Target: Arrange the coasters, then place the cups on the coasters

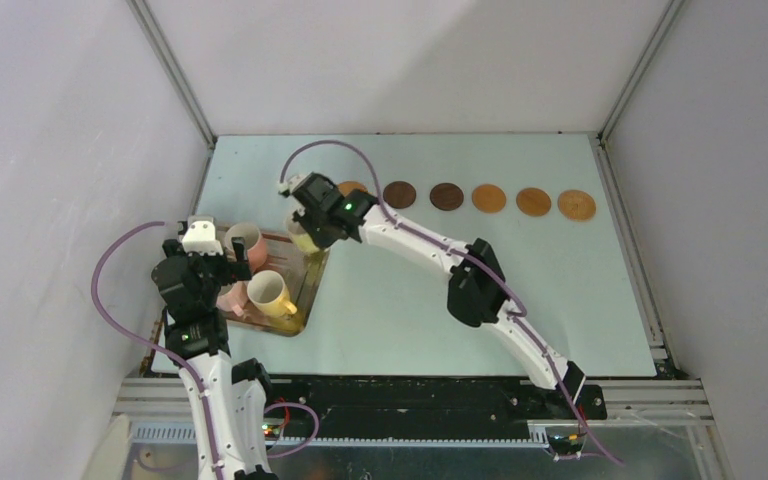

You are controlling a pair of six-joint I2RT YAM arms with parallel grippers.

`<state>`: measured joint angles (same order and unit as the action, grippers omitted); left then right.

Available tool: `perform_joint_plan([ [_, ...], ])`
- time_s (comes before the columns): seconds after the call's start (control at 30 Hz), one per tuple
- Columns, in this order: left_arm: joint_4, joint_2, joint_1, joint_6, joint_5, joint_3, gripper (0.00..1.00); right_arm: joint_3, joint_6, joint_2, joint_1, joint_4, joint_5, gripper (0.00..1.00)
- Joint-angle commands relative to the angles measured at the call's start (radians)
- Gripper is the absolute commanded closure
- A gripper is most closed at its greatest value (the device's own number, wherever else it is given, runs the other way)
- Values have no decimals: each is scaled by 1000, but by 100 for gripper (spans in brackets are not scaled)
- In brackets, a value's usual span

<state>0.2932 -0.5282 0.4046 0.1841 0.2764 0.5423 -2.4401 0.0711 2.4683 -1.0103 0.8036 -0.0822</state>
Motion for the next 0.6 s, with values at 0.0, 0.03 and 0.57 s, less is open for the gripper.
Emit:
perform_joint_plan([
  [0.0, -39, -5, 10, 4, 16, 7, 2, -9, -66, -206, 112, -165, -34, 100],
  [0.03, -39, -7, 10, 4, 14, 7, 2, -8, -68, -205, 135, -176, -37, 100],
  [0.57, -47, -62, 10, 14, -13, 11, 2, -235, -127, 80, 309, -239, -15, 100],
])
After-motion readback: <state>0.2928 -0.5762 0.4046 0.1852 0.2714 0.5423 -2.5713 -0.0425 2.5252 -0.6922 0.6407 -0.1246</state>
